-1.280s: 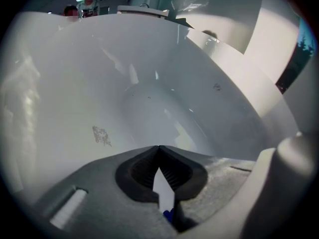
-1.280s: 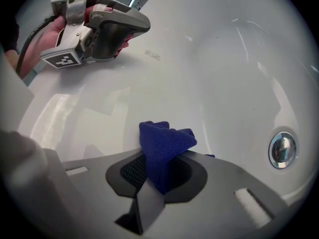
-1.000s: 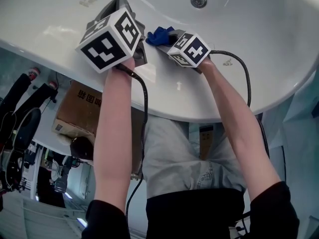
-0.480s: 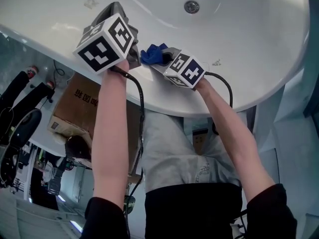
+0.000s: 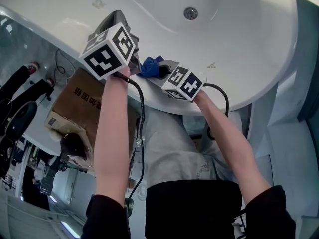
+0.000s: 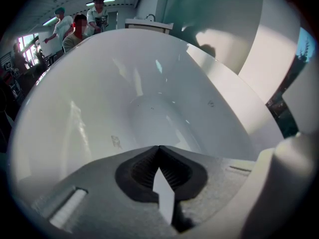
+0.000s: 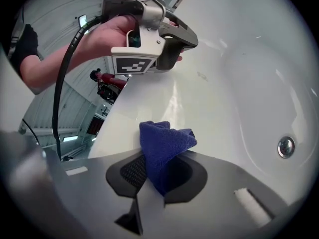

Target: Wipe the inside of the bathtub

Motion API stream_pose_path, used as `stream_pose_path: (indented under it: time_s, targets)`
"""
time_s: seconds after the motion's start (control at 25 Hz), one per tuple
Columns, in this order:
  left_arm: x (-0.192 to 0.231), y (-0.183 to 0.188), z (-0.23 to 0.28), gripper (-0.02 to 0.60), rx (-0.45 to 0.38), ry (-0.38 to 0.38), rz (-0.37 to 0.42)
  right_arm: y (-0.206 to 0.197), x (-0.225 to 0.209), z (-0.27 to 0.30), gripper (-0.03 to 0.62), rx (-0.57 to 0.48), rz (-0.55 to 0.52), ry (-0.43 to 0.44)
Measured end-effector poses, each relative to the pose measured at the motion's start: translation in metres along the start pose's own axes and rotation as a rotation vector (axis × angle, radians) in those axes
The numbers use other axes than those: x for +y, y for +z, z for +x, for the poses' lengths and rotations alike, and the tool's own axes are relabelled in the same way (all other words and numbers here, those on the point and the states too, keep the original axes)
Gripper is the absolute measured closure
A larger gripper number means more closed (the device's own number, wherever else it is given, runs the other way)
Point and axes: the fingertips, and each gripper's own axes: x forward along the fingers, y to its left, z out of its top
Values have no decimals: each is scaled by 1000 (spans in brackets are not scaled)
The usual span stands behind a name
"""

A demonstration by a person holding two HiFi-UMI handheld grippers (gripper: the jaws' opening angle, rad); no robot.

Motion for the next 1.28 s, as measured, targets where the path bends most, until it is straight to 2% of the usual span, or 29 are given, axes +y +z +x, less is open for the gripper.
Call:
stream_pose_path:
  time_s: [0.2,0.52,0.6,0.92,1.28]
  targets:
    - [5,-1,-9,580,-15,7,-31,12,33,-7,523,-42,-24,51]
    - [9,0,-13,580,-23,16,-32,32,69,-22,523,-98,-73,132]
    - [11,-1,-15,580,-22,19,-31,35,68,-24,523,-107,-88,128]
    - [3,6,-16,580,-33,3,-26,86,-9,-70,523,-220,-90,-69]
    - [-39,3,1,580,-32,-56,-17,122,-106,-139,523,-144,-225,-260]
